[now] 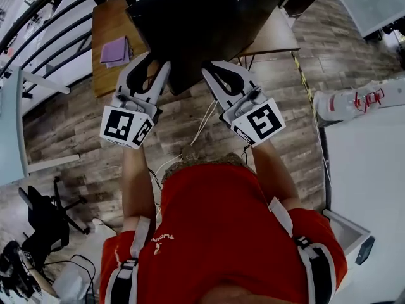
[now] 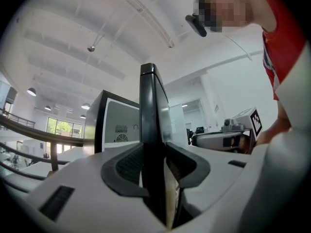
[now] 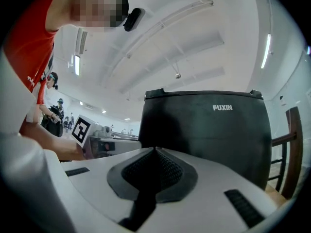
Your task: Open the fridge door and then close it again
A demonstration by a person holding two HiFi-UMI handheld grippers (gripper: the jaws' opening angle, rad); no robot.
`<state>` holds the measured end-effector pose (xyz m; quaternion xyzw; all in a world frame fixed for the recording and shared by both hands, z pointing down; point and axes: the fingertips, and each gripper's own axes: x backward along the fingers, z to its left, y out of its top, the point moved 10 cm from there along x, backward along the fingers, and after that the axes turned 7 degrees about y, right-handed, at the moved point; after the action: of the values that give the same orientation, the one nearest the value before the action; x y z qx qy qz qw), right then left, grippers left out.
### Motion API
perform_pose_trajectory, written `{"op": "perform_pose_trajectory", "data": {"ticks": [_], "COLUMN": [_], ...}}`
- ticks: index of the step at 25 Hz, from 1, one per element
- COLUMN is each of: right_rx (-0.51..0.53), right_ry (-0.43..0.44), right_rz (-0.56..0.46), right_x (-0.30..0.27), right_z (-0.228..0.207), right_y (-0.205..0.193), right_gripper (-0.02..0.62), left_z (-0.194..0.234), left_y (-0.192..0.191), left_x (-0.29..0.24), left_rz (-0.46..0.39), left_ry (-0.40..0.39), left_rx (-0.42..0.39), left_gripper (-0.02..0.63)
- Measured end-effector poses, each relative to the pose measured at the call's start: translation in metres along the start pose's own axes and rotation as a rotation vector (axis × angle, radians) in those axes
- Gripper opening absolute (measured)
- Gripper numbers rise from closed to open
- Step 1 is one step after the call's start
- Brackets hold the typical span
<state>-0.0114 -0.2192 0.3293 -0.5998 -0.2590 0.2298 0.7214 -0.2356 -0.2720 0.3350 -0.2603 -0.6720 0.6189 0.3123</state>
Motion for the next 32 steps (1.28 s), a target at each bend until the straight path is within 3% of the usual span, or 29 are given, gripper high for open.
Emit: {"op": "perform_pose_trajectory", "data": {"ticks": [9, 16, 21, 32], "right_rx": [0.000, -0.023, -0.032, -0.108], "right_ry": [0.081, 0.137, 0.161, 0.120], "right_rz": [-0.022, -0.048, -0.070, -0.135], "right_x": [0.054, 0.107, 0.156, 0.241], "right_z": [-0.001, 0.007, 0.008, 0.006], "right_y": [0.012, 0.020, 0.027, 0.049], "right_gripper": [0.029, 0.034, 0.086, 0.206], "left_z": [-0.066, -0.136, -0.194, -0.293], "left_y": [-0.001, 0.002, 0.004, 0.012], "left_x": [0.028, 0.034, 0.033, 0.022], "left_rz": [-0.037, -0.041, -0.052, -0.046], "left_ry": [0.080, 0.094, 0.081, 0.036], "left_rx": [0.034, 0.041, 0.035, 0.000], "left_gripper": [0.133, 0.127, 0.124, 0.111]}}
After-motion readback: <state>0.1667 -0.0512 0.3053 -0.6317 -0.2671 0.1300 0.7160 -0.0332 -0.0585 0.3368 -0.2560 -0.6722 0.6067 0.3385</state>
